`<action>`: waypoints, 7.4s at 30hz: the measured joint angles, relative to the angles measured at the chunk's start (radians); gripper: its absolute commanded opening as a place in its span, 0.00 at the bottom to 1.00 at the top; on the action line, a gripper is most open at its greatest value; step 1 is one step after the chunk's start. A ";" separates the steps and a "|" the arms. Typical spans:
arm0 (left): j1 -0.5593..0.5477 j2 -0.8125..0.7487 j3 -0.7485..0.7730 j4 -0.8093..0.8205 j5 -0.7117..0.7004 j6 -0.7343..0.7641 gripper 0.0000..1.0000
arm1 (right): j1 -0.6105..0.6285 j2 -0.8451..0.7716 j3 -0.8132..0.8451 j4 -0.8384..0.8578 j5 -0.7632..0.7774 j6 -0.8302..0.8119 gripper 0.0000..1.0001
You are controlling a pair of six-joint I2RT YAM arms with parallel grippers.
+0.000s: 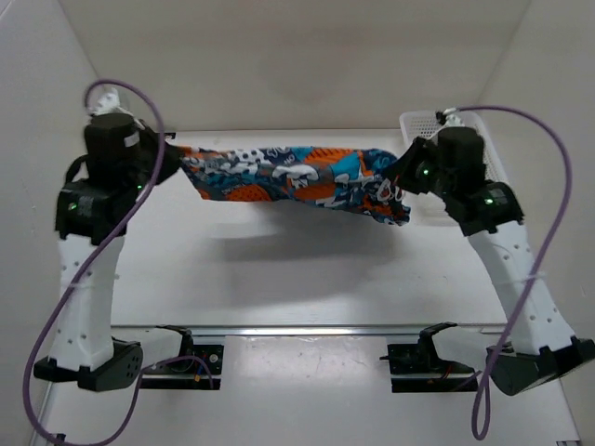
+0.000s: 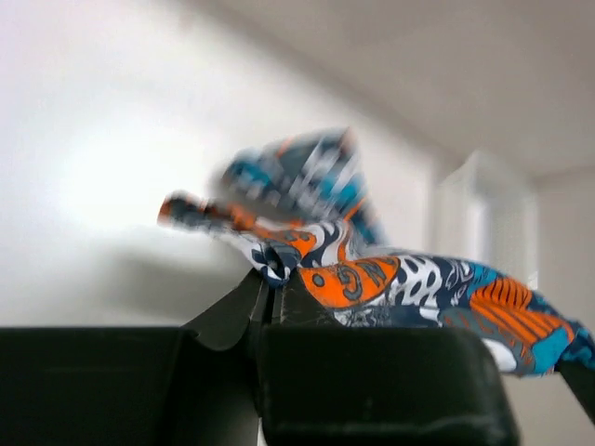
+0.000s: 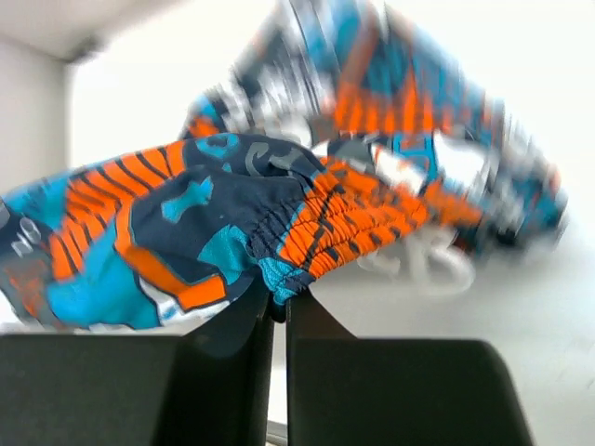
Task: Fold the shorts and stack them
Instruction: Fold the shorts
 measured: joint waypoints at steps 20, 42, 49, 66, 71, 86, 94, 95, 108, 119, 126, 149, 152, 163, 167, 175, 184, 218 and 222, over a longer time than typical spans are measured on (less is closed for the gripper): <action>-0.007 -0.214 0.735 -0.053 -0.019 0.082 0.10 | 0.018 -0.185 0.727 -0.291 -0.505 -0.262 0.00; 0.095 0.497 0.300 0.106 -0.024 0.220 0.10 | -0.050 0.338 0.034 0.017 -0.228 -0.230 0.00; 0.134 0.874 0.520 0.101 -0.008 0.239 0.10 | -0.089 0.789 0.271 0.121 -0.220 -0.179 0.00; 0.080 0.442 0.080 0.136 0.075 0.232 0.10 | -0.124 0.769 0.316 0.101 -0.243 -0.167 0.00; -0.066 0.098 -0.254 0.150 0.095 0.150 0.10 | -0.159 0.622 0.154 0.088 -0.261 -0.172 0.00; -0.381 -0.201 -0.892 0.130 0.085 -0.163 0.10 | -0.180 0.247 -0.384 0.054 -0.163 -0.180 0.00; -0.459 -0.190 -1.007 0.128 0.136 -0.240 0.82 | -0.194 0.184 -0.456 0.052 -0.084 -0.166 0.77; -0.465 -0.169 -1.008 0.124 0.148 -0.241 0.85 | -0.194 0.195 -0.456 0.054 -0.076 -0.169 0.80; -0.425 -0.044 -0.928 0.144 0.081 -0.230 0.75 | -0.212 0.261 -0.498 0.138 -0.073 -0.133 0.64; -0.379 0.112 -0.938 0.190 0.063 -0.177 0.71 | -0.203 0.294 -0.659 0.279 -0.135 -0.033 0.00; -0.247 0.113 -0.790 0.166 0.019 -0.077 0.72 | 0.014 0.181 -0.768 0.337 -0.208 0.159 0.11; -0.169 0.153 -0.652 0.130 0.012 0.006 0.75 | 0.031 0.258 -0.651 0.321 -0.127 0.081 0.75; -0.160 0.153 -0.652 0.129 0.017 0.007 0.75 | 0.034 0.307 -0.643 0.375 -0.154 0.077 0.53; -0.135 0.153 -0.652 0.127 0.035 0.007 0.75 | 0.039 0.322 -0.651 0.408 -0.121 0.097 0.00; -0.135 0.153 -0.652 0.127 0.045 0.007 0.75 | -0.005 0.251 -0.643 0.301 -0.036 0.061 0.00; -0.137 0.247 -0.624 0.177 0.094 -0.002 0.10 | -0.067 0.105 -0.443 0.039 0.199 -0.102 0.00; -0.136 0.634 -0.461 0.290 0.086 0.001 0.10 | -0.067 0.132 -0.342 -0.048 0.299 -0.202 0.00; -0.263 0.407 -0.793 0.419 0.063 -0.199 0.10 | -0.066 0.196 -0.200 -0.126 0.316 -0.268 0.00; -0.244 0.520 -0.721 0.407 0.060 -0.179 0.10 | -0.033 0.209 -0.144 -0.141 0.316 -0.277 0.00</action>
